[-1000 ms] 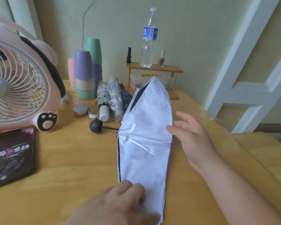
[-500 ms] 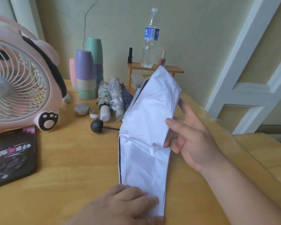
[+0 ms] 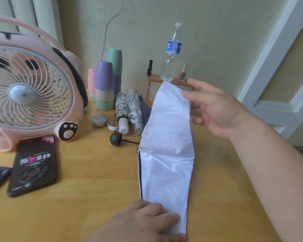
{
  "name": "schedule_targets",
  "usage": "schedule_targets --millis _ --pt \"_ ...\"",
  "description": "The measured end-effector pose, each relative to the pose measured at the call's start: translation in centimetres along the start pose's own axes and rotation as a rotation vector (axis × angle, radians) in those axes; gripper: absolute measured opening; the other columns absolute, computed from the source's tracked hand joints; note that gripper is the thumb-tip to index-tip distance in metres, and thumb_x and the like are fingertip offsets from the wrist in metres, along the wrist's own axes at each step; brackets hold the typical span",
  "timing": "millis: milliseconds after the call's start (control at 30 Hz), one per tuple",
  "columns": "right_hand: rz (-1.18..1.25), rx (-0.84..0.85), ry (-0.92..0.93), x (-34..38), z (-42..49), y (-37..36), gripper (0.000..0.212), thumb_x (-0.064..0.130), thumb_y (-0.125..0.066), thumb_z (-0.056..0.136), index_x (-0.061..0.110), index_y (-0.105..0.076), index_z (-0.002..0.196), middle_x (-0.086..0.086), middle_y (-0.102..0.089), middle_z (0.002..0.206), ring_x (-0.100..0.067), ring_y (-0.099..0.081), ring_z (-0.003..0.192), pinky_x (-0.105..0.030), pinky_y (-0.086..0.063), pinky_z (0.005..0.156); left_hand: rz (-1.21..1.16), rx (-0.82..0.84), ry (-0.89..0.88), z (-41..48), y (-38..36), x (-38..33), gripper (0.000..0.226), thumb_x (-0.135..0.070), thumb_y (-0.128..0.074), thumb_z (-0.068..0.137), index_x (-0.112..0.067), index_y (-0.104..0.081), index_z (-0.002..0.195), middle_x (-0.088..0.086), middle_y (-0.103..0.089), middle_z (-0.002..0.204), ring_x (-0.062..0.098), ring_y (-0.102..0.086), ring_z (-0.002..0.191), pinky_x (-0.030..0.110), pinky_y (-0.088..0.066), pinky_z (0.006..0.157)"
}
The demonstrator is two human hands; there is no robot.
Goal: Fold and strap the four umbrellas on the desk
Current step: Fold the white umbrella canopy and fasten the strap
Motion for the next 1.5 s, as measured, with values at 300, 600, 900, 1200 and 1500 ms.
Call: schedule_targets --millis 300,600,900,1200,1500 --pt "-0.151 0.010 0.128 2.1 -5.1 -1.8 0.027 0.019 -0.084 0.075 0.018 -0.077 0.102 0.000 -0.079 0.092 -0.012 -0.067 0.083 -0.030 -0.042 0.076 0.004 0.042 -0.051 -0.3 0.3 -0.3 0.029 -0.043 -0.036 0.096 -0.043 -0.048 0.123 -0.027 -0.069 0.117 -0.005 -0.068 0.102 0.015 -0.057 0.078" --pt "-0.107 0.127 -0.011 -7.1 -13.7 -4.6 0.053 0.016 -0.084 0.074 0.021 -0.064 0.123 -0.006 -0.076 0.079 -0.009 -0.067 0.076 -0.018 -0.051 0.076 0.013 0.019 -0.098 -1.2 0.7 -2.0 0.045 -0.037 -0.035 0.096 -0.044 -0.079 0.102 -0.020 -0.074 0.113 -0.001 -0.071 0.100 0.017 -0.058 0.061" --pt "-0.129 -0.005 0.246 -5.2 -15.3 -2.9 0.052 0.005 -0.073 0.081 0.022 -0.061 0.129 0.003 -0.062 0.071 -0.013 -0.057 0.071 -0.019 -0.048 0.072 -0.009 0.060 -0.077 -1.2 1.4 -2.2 0.039 -0.036 -0.041 0.084 -0.046 -0.079 0.089 -0.024 -0.075 0.101 -0.003 -0.071 0.093 0.016 -0.056 0.055" --pt "-0.116 -0.013 0.152 -11.2 -17.5 -2.7 0.057 0.007 -0.078 0.067 0.035 -0.071 0.116 -0.009 -0.062 0.070 -0.026 -0.058 0.065 -0.022 -0.050 0.069 -0.581 -0.385 0.815 -4.3 9.8 6.3 0.042 -0.057 -0.073 0.076 -0.020 -0.053 0.071 -0.010 -0.058 0.057 0.005 -0.050 0.048 0.020 -0.037 0.048" --pt "-0.074 0.023 0.130 -11.7 -17.2 -2.9 0.048 0.015 -0.086 0.063 0.030 -0.075 0.108 -0.005 -0.062 0.070 -0.021 -0.054 0.063 -0.025 -0.046 0.061 -1.135 -0.163 1.030 -4.8 3.4 7.6 0.041 -0.024 -0.087 0.075 -0.012 -0.054 0.095 0.000 -0.068 0.073 0.022 -0.056 0.049 0.024 -0.040 0.043"
Point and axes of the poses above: each hand's wrist, its own z-axis towards the middle knuckle, its own y-axis out of the back of the hand, x = y × z, the point moved 10 cm from there along z, towards the middle knuckle
